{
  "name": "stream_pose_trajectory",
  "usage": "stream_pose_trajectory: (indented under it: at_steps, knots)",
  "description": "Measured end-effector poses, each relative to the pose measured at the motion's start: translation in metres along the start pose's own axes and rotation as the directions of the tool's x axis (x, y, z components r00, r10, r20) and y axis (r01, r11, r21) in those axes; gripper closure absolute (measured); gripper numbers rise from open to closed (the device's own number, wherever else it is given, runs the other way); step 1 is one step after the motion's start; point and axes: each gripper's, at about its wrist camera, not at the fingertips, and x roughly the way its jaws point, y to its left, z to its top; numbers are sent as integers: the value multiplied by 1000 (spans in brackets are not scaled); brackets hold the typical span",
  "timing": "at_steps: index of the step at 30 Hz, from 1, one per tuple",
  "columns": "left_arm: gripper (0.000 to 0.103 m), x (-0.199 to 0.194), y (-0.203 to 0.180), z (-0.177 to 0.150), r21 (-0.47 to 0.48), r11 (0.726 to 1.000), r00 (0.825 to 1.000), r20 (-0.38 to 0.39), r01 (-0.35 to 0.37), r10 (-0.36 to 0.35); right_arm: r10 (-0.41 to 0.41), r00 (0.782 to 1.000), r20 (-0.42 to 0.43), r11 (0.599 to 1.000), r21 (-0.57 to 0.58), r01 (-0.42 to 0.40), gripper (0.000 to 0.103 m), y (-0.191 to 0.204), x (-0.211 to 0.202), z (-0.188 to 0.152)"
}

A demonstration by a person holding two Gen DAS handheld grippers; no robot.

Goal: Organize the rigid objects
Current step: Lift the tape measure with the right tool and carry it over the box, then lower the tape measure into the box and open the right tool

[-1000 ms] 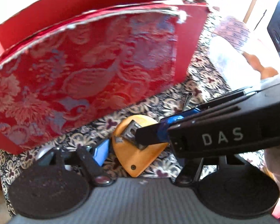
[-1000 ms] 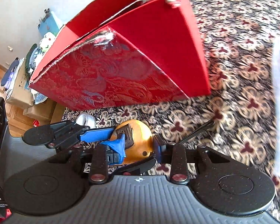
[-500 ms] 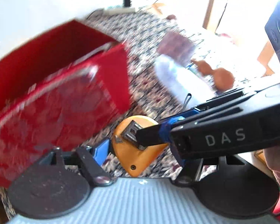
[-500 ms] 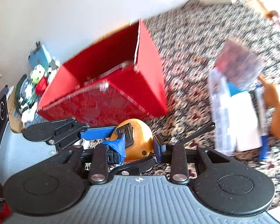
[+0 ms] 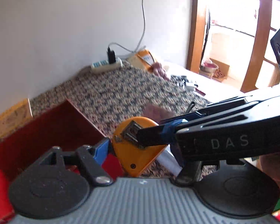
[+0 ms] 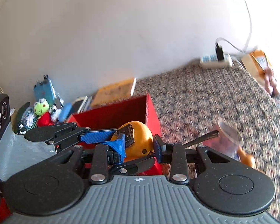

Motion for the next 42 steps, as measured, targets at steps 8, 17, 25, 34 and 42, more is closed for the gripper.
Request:
stream_pose_trajectory:
  at_steps: [8,17,25,34,42]
  knots:
    - [36,-14,44,26,-60,991,991,66,-116,120,115,993,14,989,-91,-113,87,25,38,38]
    - [37,-23,110,18,-185,947,963,3,-264,269,265,954,-137,955,-101,-280,87,57,118,54]
    - [37,-10,163,-11,-289,895,939,-153,-341,308,305,887,-347,935,-70,-348,87,71,176,41]
    - [39,18,182,-42,-306,872,892,-367,-383,264,287,752,-593,935,4,-354,88,79,232,19]
    - [38,26,199,-61,-359,837,857,-465,-412,223,327,641,-694,932,122,-342,85,78,258,10]
